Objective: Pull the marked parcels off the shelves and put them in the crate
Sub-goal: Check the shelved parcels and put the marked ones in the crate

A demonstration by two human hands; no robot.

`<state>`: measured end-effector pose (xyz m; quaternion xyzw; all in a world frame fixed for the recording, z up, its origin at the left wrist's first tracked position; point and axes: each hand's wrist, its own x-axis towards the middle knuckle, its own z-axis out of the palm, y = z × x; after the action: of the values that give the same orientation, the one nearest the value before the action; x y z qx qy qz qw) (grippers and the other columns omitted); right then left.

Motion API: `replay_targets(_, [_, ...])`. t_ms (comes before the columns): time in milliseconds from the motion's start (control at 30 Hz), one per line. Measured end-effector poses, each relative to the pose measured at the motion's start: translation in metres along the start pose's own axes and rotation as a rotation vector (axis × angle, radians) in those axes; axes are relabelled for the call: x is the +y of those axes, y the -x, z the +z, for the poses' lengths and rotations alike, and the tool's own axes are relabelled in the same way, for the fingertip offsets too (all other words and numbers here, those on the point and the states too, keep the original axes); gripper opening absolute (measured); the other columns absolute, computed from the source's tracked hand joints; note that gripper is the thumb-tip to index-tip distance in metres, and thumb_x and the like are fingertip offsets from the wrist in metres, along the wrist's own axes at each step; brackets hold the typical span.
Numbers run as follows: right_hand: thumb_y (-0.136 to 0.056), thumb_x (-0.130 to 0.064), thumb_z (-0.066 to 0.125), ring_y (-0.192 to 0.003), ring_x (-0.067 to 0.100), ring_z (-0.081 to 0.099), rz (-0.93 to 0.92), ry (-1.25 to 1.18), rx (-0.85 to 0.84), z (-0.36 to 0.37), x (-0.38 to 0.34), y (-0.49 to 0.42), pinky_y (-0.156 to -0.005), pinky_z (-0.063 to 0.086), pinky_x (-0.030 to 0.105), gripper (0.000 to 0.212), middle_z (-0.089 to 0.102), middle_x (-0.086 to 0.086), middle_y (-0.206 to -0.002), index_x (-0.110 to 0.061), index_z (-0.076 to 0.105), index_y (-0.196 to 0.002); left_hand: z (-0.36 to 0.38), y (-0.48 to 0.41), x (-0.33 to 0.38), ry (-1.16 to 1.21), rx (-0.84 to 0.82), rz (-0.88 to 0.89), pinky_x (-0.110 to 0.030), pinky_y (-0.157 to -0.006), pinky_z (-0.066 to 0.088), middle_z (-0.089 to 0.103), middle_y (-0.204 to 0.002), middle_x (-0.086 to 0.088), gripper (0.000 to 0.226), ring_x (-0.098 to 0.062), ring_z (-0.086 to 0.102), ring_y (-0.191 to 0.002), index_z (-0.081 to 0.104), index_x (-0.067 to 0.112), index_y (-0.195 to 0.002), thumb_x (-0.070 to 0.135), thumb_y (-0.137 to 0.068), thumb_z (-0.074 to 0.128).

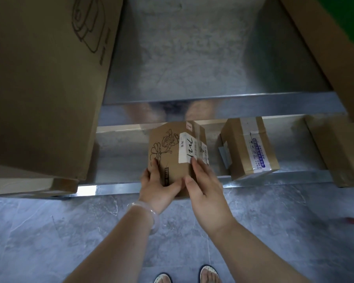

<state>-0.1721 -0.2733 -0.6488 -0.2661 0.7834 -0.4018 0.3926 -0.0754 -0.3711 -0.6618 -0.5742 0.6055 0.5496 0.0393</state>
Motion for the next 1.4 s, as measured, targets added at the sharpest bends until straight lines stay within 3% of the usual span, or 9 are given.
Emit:
replay_targets(233, [-0.094,-0.050,0.032,-0.142,0.001,0.018,-0.052,0.020,-0.037,0.002,-0.001,-0.004,-0.118,0.022,0.041,0.050,0.026,-0.024,-0.154,-0.044,0.040,-0.143,-0.011,0.003,0.002,-0.094,0.081,0.089,-0.042,-0.119,0.026,0.012,-0.162,0.007,0.120,-0.022,0.020,-0.147,0.010,0.041,-0.154,0.079,-0.050,0.057])
replay_targets(367, [-0.095,-0.037,0.051,-0.144,0.006,0.016,-0.049,0.029,-0.015,-0.002,0.004,-0.010,-0.119,0.022,0.039,0.057,0.022,-0.016,-0.157,-0.047,0.031,-0.147,-0.023,-0.001,-0.005,-0.035,0.083,0.140,-0.036,-0.112,0.037,0.029,-0.156,0.007,0.102,-0.019,0.039,-0.137,0.019,0.043,-0.152,0.065,-0.066,0.067])
replay_targets(533, [-0.092,-0.023,0.059,-0.136,-0.006,0.024,-0.116,0.080,-0.104,-0.001,0.007,-0.015,-0.103,0.018,0.002,0.062,0.030,-0.031,-0.147,-0.054,0.034,-0.140,-0.034,0.001,-0.012,-0.004,0.139,0.221,-0.025,-0.090,0.046,0.054,-0.137,0.014,0.067,-0.009,0.056,-0.117,0.035,0.050,-0.145,0.051,-0.082,0.060])
replay_targets(633, [-0.092,-0.025,0.057,-0.139,-0.004,0.026,-0.139,0.107,-0.146,0.005,0.004,-0.019,-0.114,0.023,0.018,0.063,0.029,-0.018,-0.154,-0.038,0.033,-0.149,-0.039,0.003,-0.014,-0.050,0.260,0.273,-0.016,-0.078,0.040,0.057,-0.132,0.013,0.055,-0.005,0.054,-0.109,0.035,0.052,-0.144,0.038,-0.094,0.053])
replay_targets(833, [-0.092,-0.028,0.056,-0.144,-0.002,0.014,-0.265,0.297,-0.293,0.009,-0.001,-0.024,-0.115,0.017,0.018,0.065,0.013,-0.021,-0.159,-0.034,0.030,-0.151,-0.047,-0.003,-0.021,-0.162,0.327,0.272,-0.029,-0.100,0.041,0.046,-0.146,0.007,0.052,-0.015,0.050,-0.121,0.036,0.048,-0.146,0.019,-0.103,0.038])
replay_targets(967, [-0.094,-0.030,0.056,-0.143,-0.001,0.017,-0.234,0.314,-0.215,-0.010,0.012,-0.021,-0.111,0.023,0.017,0.061,0.016,-0.024,-0.157,-0.041,0.031,-0.149,-0.049,-0.008,-0.018,-0.187,0.336,0.257,-0.042,-0.114,0.035,0.041,-0.149,-0.001,0.053,-0.024,0.044,-0.131,0.038,0.038,-0.148,0.011,-0.103,0.034])
replay_targets(1100, [-0.094,-0.026,0.057,-0.142,0.000,0.021,-0.221,0.317,-0.016,-0.049,0.019,-0.021,-0.111,0.032,0.024,0.059,0.023,-0.018,-0.157,-0.039,0.034,-0.147,-0.039,0.001,0.005,-0.428,0.356,0.188,-0.050,-0.118,0.025,0.022,-0.160,-0.005,0.057,-0.033,0.028,-0.142,0.021,0.042,-0.152,0.034,-0.100,0.042])
replay_targets(1233, [-0.094,-0.023,0.058,-0.141,0.006,0.025,-0.220,0.335,0.222,-0.097,0.022,-0.028,-0.102,0.021,0.002,0.058,0.028,-0.010,-0.156,-0.035,0.037,-0.147,-0.014,0.009,0.035,-0.800,0.460,0.252,-0.054,-0.118,-0.005,-0.012,-0.164,-0.004,0.074,-0.031,-0.005,-0.150,-0.006,0.041,-0.153,0.057,-0.095,0.036])
replay_targets(1400, [-0.092,-0.025,0.057,-0.142,0.019,0.027,-0.054,0.376,0.305,-0.141,0.038,-0.045,-0.116,0.026,0.033,0.060,0.031,0.001,-0.155,-0.026,0.036,-0.149,0.049,0.007,0.074,-0.686,0.291,0.408,-0.040,-0.122,0.001,-0.008,-0.165,0.003,0.077,-0.021,-0.006,-0.151,-0.004,0.042,-0.153,0.057,-0.093,0.042])
